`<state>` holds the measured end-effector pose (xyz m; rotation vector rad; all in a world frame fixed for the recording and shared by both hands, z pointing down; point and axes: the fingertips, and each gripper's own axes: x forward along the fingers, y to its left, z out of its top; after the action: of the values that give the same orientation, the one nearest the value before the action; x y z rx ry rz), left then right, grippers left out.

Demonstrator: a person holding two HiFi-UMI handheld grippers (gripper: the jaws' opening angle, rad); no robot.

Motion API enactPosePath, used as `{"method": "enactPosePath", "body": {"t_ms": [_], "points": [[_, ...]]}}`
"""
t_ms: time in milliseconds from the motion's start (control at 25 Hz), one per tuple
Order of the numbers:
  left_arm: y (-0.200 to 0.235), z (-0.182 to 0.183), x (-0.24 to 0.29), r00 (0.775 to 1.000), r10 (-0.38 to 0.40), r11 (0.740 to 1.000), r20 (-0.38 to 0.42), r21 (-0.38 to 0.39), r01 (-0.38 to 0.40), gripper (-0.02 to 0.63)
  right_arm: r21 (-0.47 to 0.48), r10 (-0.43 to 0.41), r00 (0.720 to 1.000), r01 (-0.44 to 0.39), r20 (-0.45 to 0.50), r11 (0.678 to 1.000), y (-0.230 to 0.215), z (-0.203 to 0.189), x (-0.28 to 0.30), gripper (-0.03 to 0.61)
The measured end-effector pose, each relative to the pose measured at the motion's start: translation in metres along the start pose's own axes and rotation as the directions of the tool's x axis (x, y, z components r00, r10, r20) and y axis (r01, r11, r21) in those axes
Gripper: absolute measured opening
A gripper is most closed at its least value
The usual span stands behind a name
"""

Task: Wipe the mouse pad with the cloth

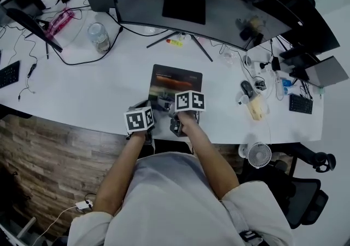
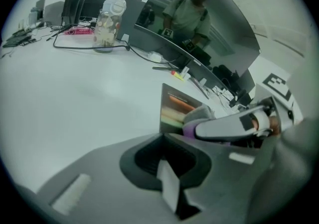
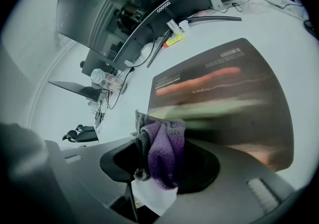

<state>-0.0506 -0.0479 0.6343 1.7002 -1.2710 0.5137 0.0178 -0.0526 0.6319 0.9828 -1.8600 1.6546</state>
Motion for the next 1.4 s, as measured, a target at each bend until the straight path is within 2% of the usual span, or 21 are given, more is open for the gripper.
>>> {"method": "enactPosePath", "body": {"t_ms": [880,1400], "points": [[0.000,0.000,-0.001,1.000,-0.011,1.000,-0.008,-0.005,0.011,0.000,0.051,-0.035,0.999,0.033,0.032,0.998,-0.037,-0.002,-0.032,0.201],[0.000,0.000,0.000,1.000,-0.015,1.000,-0.009,-0.007,0.015,0.000,0.087,-0.061,0.997,0.056,0.053,0.995,-0.073,-0.003,-0.061,0.204]]}}
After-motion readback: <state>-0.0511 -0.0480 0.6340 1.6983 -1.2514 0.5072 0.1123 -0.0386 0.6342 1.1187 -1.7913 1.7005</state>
